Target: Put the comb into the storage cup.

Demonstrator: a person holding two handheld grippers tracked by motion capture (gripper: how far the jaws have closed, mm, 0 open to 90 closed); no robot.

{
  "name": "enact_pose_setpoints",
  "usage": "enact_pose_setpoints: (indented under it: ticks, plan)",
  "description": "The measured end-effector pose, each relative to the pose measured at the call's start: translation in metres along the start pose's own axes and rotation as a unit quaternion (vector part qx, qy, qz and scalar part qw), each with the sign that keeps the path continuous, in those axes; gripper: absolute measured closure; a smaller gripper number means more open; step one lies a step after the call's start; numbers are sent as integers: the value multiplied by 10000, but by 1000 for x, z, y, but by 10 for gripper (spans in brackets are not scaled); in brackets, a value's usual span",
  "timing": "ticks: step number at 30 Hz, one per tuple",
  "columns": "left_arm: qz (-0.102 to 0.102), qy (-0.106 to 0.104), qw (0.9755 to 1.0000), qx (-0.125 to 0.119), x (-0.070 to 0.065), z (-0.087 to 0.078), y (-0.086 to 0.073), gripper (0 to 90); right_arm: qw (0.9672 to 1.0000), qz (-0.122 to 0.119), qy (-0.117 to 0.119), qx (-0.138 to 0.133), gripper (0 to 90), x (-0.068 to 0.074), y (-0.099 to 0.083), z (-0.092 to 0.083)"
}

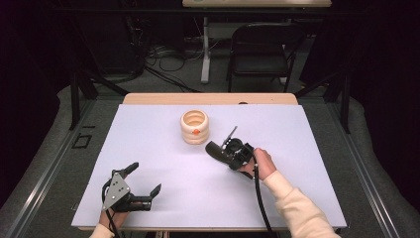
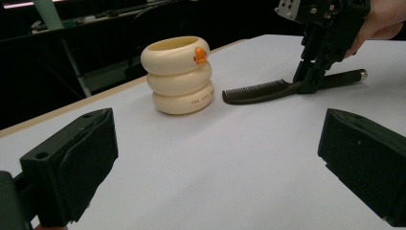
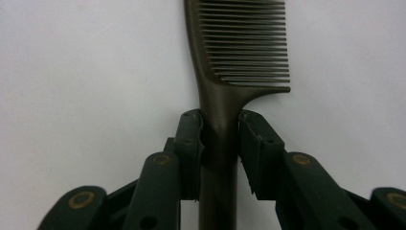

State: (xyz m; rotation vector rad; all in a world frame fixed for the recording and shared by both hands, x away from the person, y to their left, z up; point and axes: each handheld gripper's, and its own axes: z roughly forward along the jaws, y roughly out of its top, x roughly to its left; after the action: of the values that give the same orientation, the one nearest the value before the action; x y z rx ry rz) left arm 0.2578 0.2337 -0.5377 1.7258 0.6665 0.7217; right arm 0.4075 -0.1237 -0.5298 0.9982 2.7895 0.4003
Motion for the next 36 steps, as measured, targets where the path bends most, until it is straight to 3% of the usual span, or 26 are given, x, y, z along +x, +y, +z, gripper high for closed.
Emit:
enact_pose_setpoints:
  ticks: [5, 12, 36]
  plan:
    - [-4, 0, 10000, -4, 0, 0, 0, 0, 9998, 119, 133, -30, 715, -3, -1, 0]
    - [0, -4, 10000, -9, 0, 0, 0, 0, 9997, 100, 233, -72, 719, -5, -4, -1]
    - [-10, 9, 10000, 0, 1, 0, 0, 0, 9986, 13, 312, -423, 719, -6, -16, -22]
